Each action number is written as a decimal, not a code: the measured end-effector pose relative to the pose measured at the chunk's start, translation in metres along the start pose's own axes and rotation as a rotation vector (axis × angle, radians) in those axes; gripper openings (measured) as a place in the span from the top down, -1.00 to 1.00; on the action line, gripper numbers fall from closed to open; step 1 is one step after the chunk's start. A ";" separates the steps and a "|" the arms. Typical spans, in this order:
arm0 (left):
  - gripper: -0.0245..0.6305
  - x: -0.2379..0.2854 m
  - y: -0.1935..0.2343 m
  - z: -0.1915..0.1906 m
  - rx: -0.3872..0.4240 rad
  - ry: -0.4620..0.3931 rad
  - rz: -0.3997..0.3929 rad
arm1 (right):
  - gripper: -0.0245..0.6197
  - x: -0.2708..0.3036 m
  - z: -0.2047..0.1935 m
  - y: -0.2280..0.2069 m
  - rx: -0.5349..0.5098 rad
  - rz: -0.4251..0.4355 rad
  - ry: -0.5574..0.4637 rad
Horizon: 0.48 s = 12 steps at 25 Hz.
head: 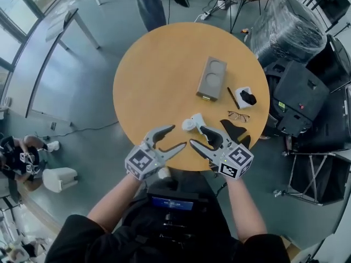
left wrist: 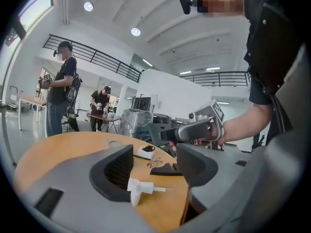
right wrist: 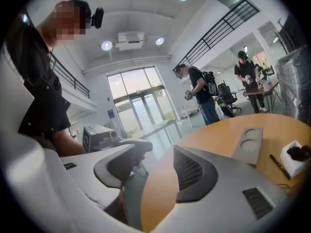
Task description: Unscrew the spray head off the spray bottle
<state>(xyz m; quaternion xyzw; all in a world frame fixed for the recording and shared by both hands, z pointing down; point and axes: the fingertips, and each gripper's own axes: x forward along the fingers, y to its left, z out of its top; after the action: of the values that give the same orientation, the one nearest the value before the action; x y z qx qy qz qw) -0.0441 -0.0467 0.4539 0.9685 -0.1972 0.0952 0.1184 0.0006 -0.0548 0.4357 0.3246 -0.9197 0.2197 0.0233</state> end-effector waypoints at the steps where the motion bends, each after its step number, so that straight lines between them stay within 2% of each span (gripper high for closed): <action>1: -0.01 -0.008 -0.005 0.010 0.004 -0.009 -0.008 | 0.13 -0.004 0.012 0.013 0.003 0.019 -0.030; 6: 0.02 -0.046 -0.023 0.049 0.057 -0.056 -0.002 | 0.13 -0.016 0.046 0.065 -0.109 0.026 -0.090; 10: 0.05 -0.081 -0.034 0.061 0.069 -0.104 0.026 | 0.17 -0.026 0.046 0.104 -0.155 0.006 -0.109; 12: 0.15 -0.090 -0.041 0.069 0.074 -0.127 0.006 | 0.22 -0.029 0.047 0.117 -0.180 0.013 -0.133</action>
<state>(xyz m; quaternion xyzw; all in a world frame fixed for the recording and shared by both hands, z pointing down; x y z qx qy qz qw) -0.0988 0.0037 0.3591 0.9757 -0.2034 0.0413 0.0697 -0.0426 0.0239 0.3425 0.3293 -0.9372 0.1142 -0.0099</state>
